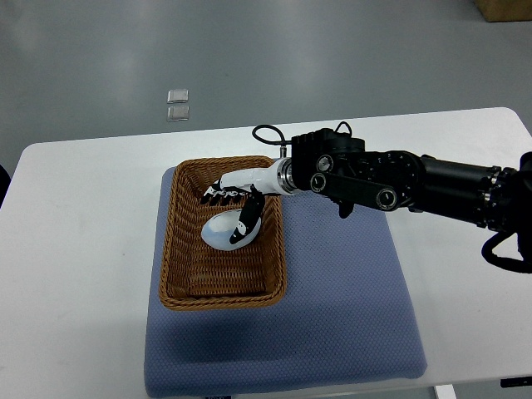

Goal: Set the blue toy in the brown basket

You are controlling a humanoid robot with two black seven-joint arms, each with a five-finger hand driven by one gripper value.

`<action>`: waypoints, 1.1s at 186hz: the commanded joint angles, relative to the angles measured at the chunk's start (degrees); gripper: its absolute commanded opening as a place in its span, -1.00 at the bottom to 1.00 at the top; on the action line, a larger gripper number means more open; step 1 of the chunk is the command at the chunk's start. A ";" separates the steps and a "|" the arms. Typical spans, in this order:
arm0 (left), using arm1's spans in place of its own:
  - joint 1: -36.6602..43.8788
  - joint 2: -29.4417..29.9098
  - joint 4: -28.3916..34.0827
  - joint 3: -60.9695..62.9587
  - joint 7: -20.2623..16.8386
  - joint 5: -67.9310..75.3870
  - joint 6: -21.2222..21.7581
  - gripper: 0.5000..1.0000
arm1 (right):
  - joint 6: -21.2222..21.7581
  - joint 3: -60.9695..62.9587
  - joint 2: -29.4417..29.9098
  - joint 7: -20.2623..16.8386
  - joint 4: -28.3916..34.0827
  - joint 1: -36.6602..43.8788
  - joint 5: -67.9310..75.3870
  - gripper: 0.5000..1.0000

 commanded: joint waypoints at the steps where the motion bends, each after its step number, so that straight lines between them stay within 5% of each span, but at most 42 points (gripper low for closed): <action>1: -0.01 0.00 -0.01 -0.08 0.00 0.00 0.00 1.00 | 0.22 1.11 0.00 -0.01 0.01 0.59 0.07 0.60; 64: -0.01 0.00 -0.01 0.01 0.00 0.00 0.00 1.00 | 0.49 10.52 -0.09 -0.01 -0.08 5.07 2.62 0.61; 98: -0.01 0.00 -0.01 0.10 0.00 0.00 0.00 1.00 | -0.22 23.09 -5.10 0.08 -0.16 3.58 7.89 0.61; 205: -0.01 0.00 -0.27 0.54 0.00 0.00 0.00 1.00 | -2.41 58.51 -8.26 5.61 -6.23 -18.83 27.75 0.61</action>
